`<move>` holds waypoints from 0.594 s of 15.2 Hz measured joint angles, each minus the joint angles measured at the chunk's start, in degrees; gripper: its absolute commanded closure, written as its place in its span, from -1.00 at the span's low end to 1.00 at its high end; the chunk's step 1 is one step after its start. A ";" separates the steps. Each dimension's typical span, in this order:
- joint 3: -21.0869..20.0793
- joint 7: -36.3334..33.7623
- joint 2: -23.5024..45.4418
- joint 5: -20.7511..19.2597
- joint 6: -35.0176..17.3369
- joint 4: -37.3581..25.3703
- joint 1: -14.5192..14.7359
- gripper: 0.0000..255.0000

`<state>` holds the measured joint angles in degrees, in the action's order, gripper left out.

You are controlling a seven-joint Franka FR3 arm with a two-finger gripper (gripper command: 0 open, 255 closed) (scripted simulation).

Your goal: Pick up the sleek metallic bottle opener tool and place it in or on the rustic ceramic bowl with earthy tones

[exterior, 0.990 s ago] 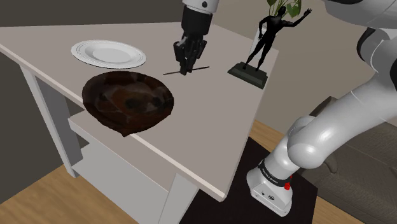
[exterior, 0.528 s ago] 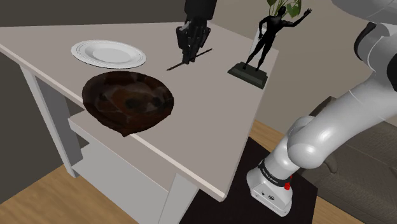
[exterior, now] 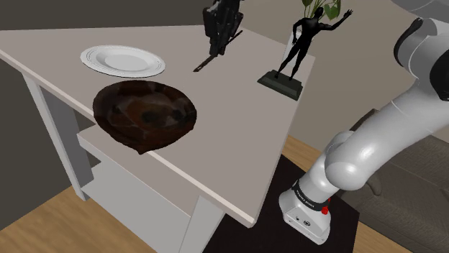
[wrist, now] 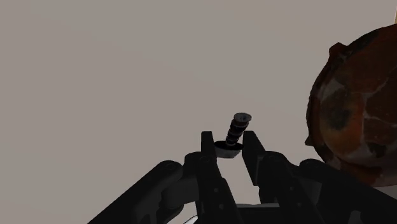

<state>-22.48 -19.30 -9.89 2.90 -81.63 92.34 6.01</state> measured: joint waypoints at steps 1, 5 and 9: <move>-0.03 -0.06 0.23 -0.09 0.63 -0.86 0.00 1.00; -3.27 -5.20 3.82 -1.02 1.92 -5.48 1.92 1.00; -7.24 -11.85 10.05 -3.57 3.32 -12.41 4.91 1.00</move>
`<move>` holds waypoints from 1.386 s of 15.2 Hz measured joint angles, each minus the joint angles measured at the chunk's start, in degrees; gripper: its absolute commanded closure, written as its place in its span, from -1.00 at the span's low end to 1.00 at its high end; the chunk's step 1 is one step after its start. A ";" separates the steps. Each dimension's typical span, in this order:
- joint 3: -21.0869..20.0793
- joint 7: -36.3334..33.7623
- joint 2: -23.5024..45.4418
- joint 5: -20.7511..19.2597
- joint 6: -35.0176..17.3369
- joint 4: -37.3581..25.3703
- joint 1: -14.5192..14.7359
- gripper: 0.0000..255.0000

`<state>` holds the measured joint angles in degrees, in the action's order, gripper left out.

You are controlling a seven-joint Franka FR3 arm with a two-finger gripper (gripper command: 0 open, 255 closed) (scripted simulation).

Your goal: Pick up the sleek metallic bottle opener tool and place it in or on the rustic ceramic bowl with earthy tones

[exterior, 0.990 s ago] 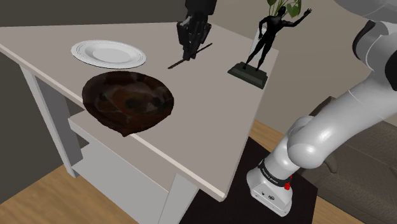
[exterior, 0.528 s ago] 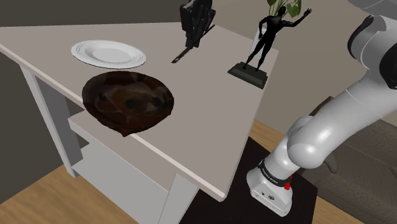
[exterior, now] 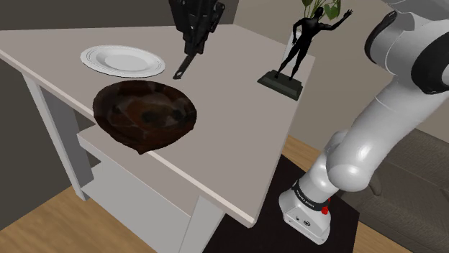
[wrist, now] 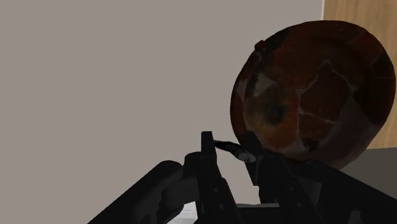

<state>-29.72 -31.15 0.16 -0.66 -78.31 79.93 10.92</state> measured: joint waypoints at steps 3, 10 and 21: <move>-2.77 -5.41 4.47 -2.31 0.86 -4.58 3.20 1.00; -5.64 -12.87 13.16 -7.31 1.95 -12.77 9.38 1.00; -5.17 -11.61 8.19 -4.33 -8.47 1.46 6.69 1.00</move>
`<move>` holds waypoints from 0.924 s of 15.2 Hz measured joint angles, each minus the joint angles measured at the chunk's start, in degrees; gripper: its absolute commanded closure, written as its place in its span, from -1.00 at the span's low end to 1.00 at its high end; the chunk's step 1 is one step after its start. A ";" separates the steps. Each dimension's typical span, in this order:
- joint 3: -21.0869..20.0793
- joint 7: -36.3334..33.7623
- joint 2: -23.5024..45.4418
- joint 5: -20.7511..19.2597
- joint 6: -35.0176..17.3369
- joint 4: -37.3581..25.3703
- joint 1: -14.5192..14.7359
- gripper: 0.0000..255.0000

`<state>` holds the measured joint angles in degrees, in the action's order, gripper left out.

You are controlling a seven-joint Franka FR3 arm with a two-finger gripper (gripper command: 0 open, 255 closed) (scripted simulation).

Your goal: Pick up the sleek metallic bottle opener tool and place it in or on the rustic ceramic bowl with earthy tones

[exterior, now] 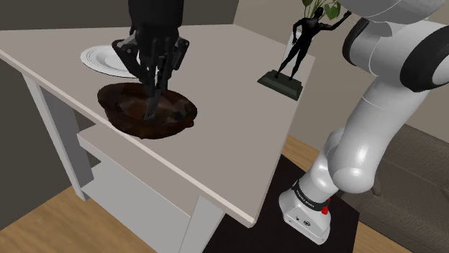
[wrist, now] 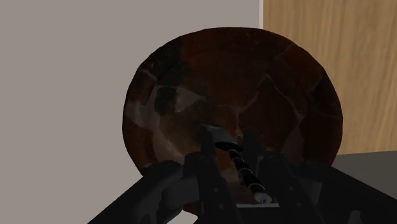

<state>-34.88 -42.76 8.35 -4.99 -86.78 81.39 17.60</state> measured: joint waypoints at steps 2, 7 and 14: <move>-0.01 0.01 -0.15 0.05 -0.48 0.45 -0.03 1.00; -0.04 -0.01 -0.25 0.09 -0.60 0.63 -0.06 -1.00; -0.07 -0.29 0.68 -0.33 0.34 -0.59 0.21 -1.00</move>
